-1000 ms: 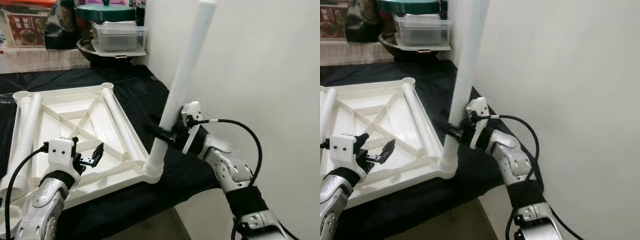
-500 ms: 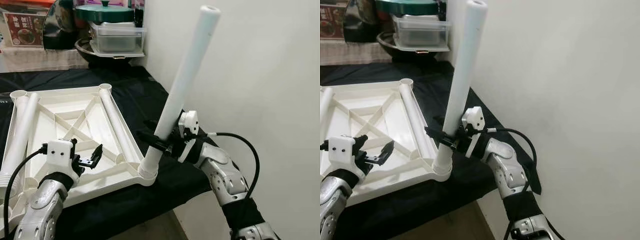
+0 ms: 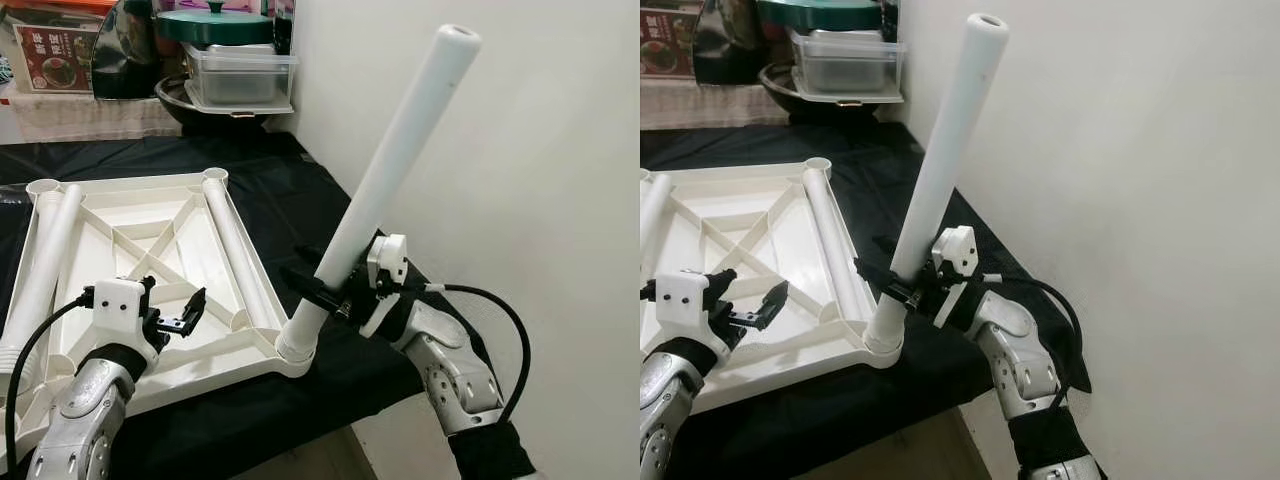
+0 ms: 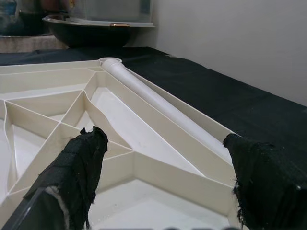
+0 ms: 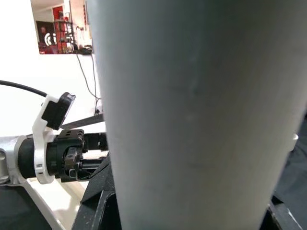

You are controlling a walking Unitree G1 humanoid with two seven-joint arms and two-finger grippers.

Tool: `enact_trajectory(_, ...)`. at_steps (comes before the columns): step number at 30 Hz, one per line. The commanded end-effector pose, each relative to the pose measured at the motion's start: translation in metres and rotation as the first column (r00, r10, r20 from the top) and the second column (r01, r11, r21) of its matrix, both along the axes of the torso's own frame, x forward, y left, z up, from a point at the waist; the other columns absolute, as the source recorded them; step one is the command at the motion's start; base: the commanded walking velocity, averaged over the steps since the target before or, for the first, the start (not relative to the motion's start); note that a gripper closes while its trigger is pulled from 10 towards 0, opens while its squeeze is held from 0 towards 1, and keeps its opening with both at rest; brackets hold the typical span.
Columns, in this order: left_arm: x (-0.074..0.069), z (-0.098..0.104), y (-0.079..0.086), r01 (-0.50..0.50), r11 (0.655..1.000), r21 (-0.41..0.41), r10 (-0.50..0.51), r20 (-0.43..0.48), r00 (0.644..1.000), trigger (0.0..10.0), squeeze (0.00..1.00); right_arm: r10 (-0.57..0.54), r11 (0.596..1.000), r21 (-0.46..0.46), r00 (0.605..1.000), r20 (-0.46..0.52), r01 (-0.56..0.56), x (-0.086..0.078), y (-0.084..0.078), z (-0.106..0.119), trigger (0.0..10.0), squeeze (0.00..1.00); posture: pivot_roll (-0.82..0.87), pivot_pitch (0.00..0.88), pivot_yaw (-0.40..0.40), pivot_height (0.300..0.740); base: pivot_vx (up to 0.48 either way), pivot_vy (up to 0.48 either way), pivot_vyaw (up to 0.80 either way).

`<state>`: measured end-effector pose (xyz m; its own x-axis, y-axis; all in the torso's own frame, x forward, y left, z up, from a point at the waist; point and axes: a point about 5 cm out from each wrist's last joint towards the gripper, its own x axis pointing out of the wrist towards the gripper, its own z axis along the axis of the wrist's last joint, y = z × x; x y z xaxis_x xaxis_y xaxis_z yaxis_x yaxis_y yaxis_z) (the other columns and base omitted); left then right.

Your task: Building children table

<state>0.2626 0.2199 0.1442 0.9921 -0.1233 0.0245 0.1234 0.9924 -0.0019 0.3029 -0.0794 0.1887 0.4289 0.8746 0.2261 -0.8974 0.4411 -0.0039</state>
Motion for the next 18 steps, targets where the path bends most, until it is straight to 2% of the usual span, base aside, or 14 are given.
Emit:
enact_trajectory(1,0.000,-0.001,-0.002,0.010,1.000,-0.010,-0.010,-0.009,1.000,10.0,0.00,-0.004,0.998,-0.066,0.990,-0.142,-0.006,0.000,0.006,-0.025,10.0,0.00,0.14,0.000,-0.146,0.740,0.000,0.000,0.00)
enact_trajectory(2,0.000,-0.001,-0.002,0.010,1.000,-0.010,-0.010,-0.009,1.000,10.0,0.00,-0.004,0.998,-0.066,0.990,-0.142,-0.006,0.000,0.006,-0.025,10.0,0.00,0.14,0.000,-0.146,0.740,0.000,0.000,0.00)
enact_trajectory(4,-0.001,-0.001,-0.002,0.006,1.000,-0.012,-0.007,-0.008,1.000,10.0,0.00,-0.141,0.986,-0.121,0.966,-0.215,0.117,0.009,0.009,-0.032,10.0,0.00,0.14,0.000,-0.150,0.740,0.000,0.000,0.00)
enact_trajectory(5,-0.001,-0.001,-0.002,0.006,1.000,-0.012,-0.007,-0.008,1.000,10.0,0.00,-0.141,0.986,-0.121,0.966,-0.215,0.117,0.009,0.009,-0.032,10.0,0.00,0.14,0.000,-0.150,0.740,0.000,0.000,0.00)
enact_trajectory(6,-0.001,-0.001,-0.002,0.005,1.000,-0.012,-0.005,-0.007,1.000,10.0,0.00,-0.263,0.963,-0.131,0.927,-0.268,0.236,0.018,0.006,-0.035,10.0,0.00,0.14,0.000,-0.150,0.740,0.000,0.000,0.00)
enact_trajectory(7,-0.001,-0.001,-0.002,0.005,1.000,-0.012,-0.005,-0.007,1.000,10.0,0.00,-0.263,0.963,-0.131,0.927,-0.268,0.236,0.018,0.006,-0.035,10.0,0.00,0.14,0.000,-0.150,0.740,0.000,0.000,0.00)
enact_trajectory(9,-0.001,-0.001,-0.002,0.005,1.000,-0.013,-0.005,-0.006,1.000,10.0,0.00,-0.457,0.890,-0.158,0.820,-0.344,0.429,0.031,-0.004,-0.042,10.0,0.00,0.14,0.000,-0.150,0.740,0.000,0.000,0.00)
enact_trajectory(10,-0.001,-0.001,-0.002,0.005,1.000,-0.013,-0.005,-0.006,1.000,10.0,0.00,-0.457,0.890,-0.158,0.820,-0.344,0.429,0.031,-0.004,-0.042,10.0,0.00,0.14,0.000,-0.150,0.740,0.000,0.000,0.00)
enact_trajectory(13,-0.002,0.000,-0.002,0.004,1.000,-0.011,-0.004,-0.005,1.000,10.0,0.00,-0.681,0.728,-0.200,0.658,-0.321,0.656,0.036,-0.027,-0.051,10.0,0.00,0.14,0.000,-0.146,0.740,0.000,0.000,0.00)
enact_trajectory(14,-0.002,0.000,-0.002,0.004,1.000,-0.011,-0.004,-0.005,1.000,10.0,0.00,-0.681,0.728,-0.200,0.658,-0.321,0.656,0.036,-0.027,-0.051,10.0,0.00,0.14,0.000,-0.146,0.740,0.000,0.000,0.00)
enact_trajectory(15,-0.002,0.000,-0.002,0.003,1.000,-0.010,-0.003,-0.005,1.000,10.0,0.00,-0.751,0.654,-0.222,0.587,-0.301,0.723,0.035,-0.037,-0.055,10.0,0.00,0.14,0.000,-0.145,0.740,0.000,0.000,0.00)
enact_trajectory(16,-0.002,0.000,-0.002,0.003,1.000,-0.010,-0.003,-0.005,1.000,10.0,0.00,-0.751,0.654,-0.222,0.587,-0.301,0.723,0.035,-0.037,-0.055,10.0,0.00,0.14,0.000,-0.145,0.740,0.000,0.000,0.00)
enact_trajectory(17,-0.002,0.000,-0.002,0.001,1.000,-0.009,-0.001,-0.005,1.000,10.0,0.00,-0.805,0.586,-0.250,0.519,-0.287,0.771,0.032,-0.046,-0.060,9.4,0.00,0.14,0.000,-0.145,0.740,0.000,0.000,0.00)
enact_trajectory(18,-0.002,0.000,-0.001,0.000,1.000,-0.008,0.000,-0.005,1.000,10.0,0.00,-0.851,0.518,-0.288,0.454,-0.262,0.805,0.030,-0.054,-0.064,10.0,0.00,0.14,0.000,-0.143,0.740,0.000,0.000,0.00)
